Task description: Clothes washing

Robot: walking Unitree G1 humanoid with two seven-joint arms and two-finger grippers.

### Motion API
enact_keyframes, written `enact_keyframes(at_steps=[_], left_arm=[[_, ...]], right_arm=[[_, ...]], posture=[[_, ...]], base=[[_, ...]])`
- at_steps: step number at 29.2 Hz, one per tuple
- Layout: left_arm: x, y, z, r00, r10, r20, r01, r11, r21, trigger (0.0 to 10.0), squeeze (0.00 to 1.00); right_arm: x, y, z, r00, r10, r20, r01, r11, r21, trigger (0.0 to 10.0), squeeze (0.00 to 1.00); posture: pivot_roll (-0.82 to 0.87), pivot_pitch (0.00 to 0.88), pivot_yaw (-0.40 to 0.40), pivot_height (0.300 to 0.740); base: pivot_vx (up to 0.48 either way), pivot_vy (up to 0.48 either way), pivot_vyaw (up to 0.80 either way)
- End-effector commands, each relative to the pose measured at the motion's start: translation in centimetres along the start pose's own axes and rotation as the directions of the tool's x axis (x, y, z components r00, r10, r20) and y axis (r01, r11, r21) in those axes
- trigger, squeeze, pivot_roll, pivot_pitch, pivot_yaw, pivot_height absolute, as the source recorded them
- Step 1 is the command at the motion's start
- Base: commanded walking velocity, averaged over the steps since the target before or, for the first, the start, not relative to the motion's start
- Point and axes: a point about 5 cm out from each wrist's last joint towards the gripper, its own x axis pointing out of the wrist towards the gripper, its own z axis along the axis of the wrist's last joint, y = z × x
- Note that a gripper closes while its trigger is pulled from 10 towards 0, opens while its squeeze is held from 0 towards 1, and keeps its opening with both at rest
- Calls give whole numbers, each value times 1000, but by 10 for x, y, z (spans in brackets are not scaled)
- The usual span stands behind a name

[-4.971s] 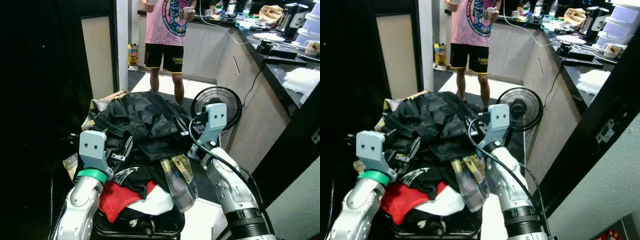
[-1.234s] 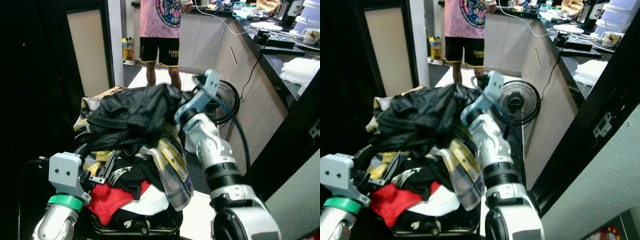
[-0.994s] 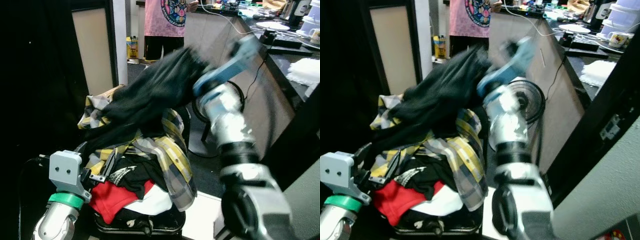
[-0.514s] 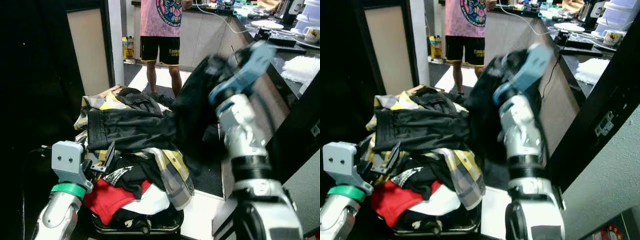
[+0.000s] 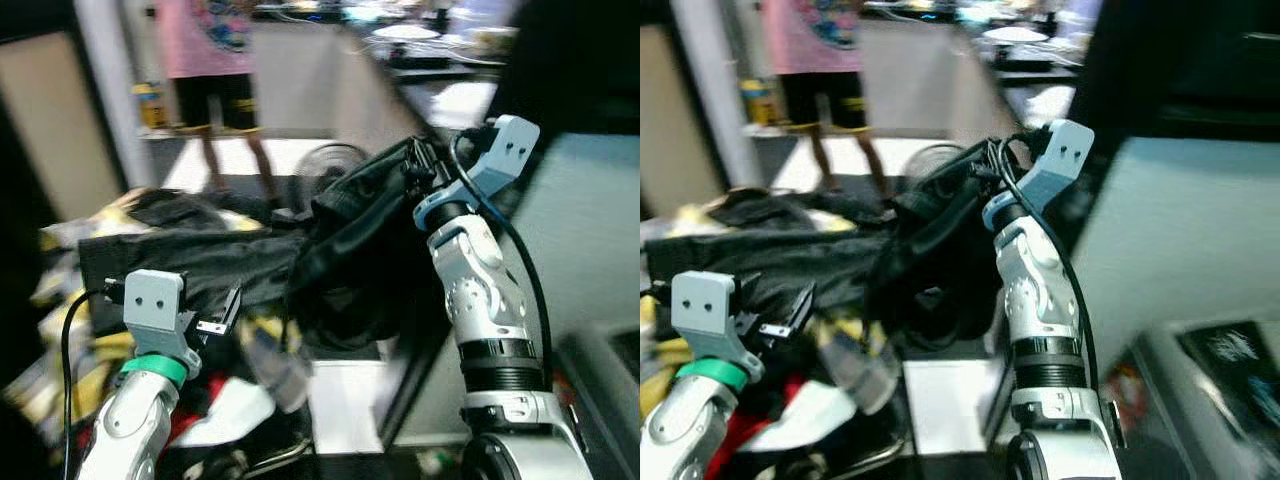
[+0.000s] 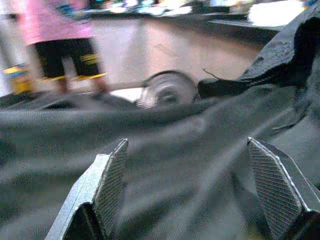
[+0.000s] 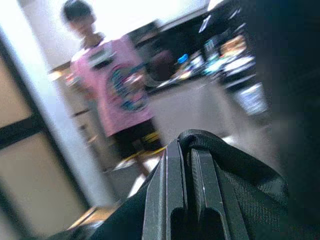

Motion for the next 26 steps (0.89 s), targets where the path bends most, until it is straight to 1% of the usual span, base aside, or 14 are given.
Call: enact_keyframes(at_steps=[1, 18, 26], left_arm=[[0, 3, -3, 1000, 11, -14, -10, 1000, 28, 10000, 0], [2, 1, 2, 1000, -14, -14, 15, 999, 37, 10000, 0], [4, 0, 4, 1000, -16, -15, 16, 999, 28, 10000, 0]], right_arm=[[-1, -1, 6, 1000, -7, 28, 7, 1000, -10, 10000, 0], [1, -6, 14, 998, -33, 51, 34, 999, -19, 10000, 0], [3, -8, 15, 997, -50, 61, 52, 998, -20, 10000, 0]], posture=[[79, 0, 22, 740], [87, 0, 25, 740], [90, 0, 28, 740]], base=[[0, 0, -800], [0, 0, -800], [0, 0, -800]])
